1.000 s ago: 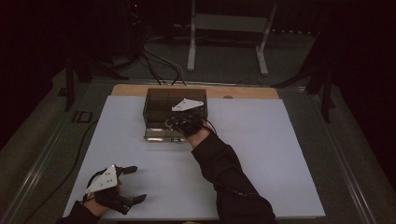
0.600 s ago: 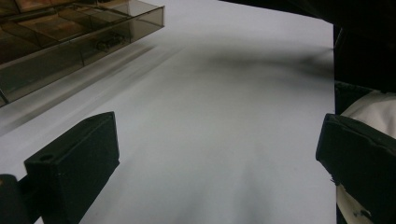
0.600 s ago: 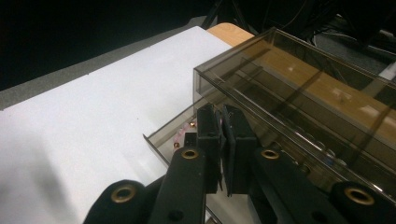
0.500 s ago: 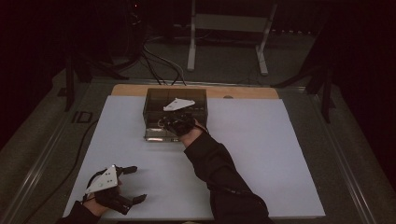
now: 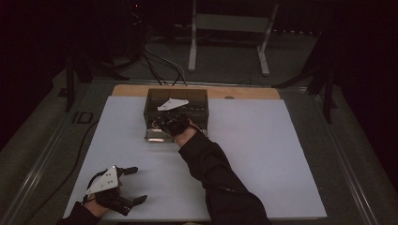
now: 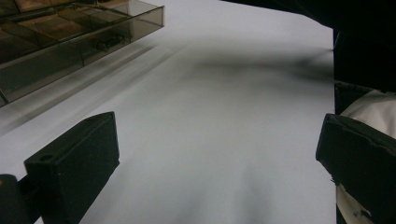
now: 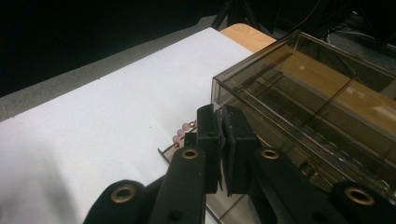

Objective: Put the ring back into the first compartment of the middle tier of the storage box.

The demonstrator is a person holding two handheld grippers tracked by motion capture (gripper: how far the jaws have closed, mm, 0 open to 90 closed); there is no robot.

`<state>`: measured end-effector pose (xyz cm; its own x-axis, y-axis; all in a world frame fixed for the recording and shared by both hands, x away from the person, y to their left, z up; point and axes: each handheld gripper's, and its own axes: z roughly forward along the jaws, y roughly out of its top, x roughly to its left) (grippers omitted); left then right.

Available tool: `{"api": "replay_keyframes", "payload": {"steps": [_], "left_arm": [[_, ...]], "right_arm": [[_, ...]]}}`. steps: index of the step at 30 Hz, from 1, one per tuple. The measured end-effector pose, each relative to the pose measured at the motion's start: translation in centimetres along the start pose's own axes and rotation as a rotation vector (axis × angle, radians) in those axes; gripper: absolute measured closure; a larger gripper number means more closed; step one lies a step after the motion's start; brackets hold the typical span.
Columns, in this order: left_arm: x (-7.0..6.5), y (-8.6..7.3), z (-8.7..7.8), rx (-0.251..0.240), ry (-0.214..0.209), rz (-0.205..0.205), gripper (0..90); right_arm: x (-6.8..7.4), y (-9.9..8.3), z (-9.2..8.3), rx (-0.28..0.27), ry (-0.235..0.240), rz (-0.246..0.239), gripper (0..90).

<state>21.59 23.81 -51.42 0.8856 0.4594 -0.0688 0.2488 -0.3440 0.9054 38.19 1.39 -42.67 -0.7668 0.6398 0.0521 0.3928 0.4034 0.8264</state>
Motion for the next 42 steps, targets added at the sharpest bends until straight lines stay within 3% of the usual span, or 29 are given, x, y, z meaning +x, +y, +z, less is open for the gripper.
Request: {"api": "replay_keyframes", "payload": {"steps": [17,18,19,22,24,31,38,42], "left_arm": [[0.0,0.0,0.0,-0.008,-0.004,-0.008,1.0],[0.0,0.0,0.0,-0.008,-0.004,-0.008,0.9],[0.0,0.0,0.0,-0.009,-0.004,-0.009,0.9],[0.1,0.0,0.0,-0.008,-0.005,-0.007,1.0],[0.1,0.0,0.0,-0.007,-0.005,-0.007,0.9],[0.1,0.0,0.0,-0.006,-0.005,-0.008,0.9],[0.1,0.0,0.0,-0.004,-0.005,-0.008,0.9],[0.1,0.0,0.0,-0.003,-0.003,-0.009,1.0]], "right_arm": [[0.1,0.8,2.1,0.015,0.003,0.013,85.7],[0.0,0.8,2.2,0.008,0.003,0.011,81.6],[0.0,0.8,2.2,-0.008,0.011,0.010,70.7],[0.0,0.9,2.3,-0.025,0.019,0.017,50.8],[0.1,1.0,2.1,-0.033,0.030,0.018,42.8],[0.6,1.2,1.7,-0.033,0.055,0.004,31.1],[0.6,1.1,1.0,-0.020,0.071,0.000,26.9],[0.5,1.0,0.5,-0.008,0.078,0.002,17.3]]}}
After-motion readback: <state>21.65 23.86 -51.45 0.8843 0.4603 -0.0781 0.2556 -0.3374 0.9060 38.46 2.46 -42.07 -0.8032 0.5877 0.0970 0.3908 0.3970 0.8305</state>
